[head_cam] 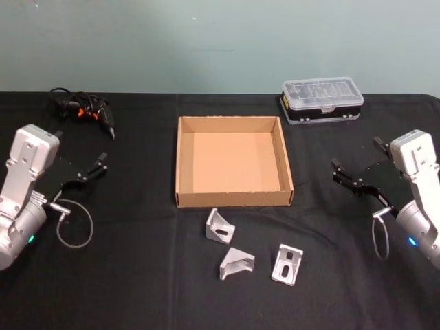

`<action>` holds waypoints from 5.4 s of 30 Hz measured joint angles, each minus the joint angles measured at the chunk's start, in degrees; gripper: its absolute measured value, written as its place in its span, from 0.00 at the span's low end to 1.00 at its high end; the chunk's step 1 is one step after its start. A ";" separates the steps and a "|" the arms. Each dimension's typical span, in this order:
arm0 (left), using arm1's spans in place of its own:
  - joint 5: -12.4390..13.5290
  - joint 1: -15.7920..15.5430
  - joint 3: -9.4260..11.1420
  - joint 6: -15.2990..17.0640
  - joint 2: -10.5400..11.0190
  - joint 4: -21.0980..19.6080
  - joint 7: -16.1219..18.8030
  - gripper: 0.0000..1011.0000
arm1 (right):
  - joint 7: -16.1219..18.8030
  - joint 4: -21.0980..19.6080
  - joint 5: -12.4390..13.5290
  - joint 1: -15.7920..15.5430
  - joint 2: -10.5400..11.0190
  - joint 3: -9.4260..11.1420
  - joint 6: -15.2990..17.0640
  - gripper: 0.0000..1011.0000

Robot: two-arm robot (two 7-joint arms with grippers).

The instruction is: Use one hand to pick up the angle iron from the table and place it into the box.

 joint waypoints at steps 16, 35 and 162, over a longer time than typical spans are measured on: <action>0.00 0.00 0.00 0.00 0.00 0.00 0.00 0.99 | 0.00 0.00 0.00 0.00 0.00 0.00 0.00 0.99; 0.00 0.00 0.00 0.00 0.00 0.00 0.00 0.99 | 0.00 0.00 0.00 0.00 0.00 0.00 0.00 0.99; 0.00 0.00 0.00 0.00 0.00 0.00 0.00 0.99 | 37.63 -12.89 13.76 5.25 11.50 -8.74 29.97 0.66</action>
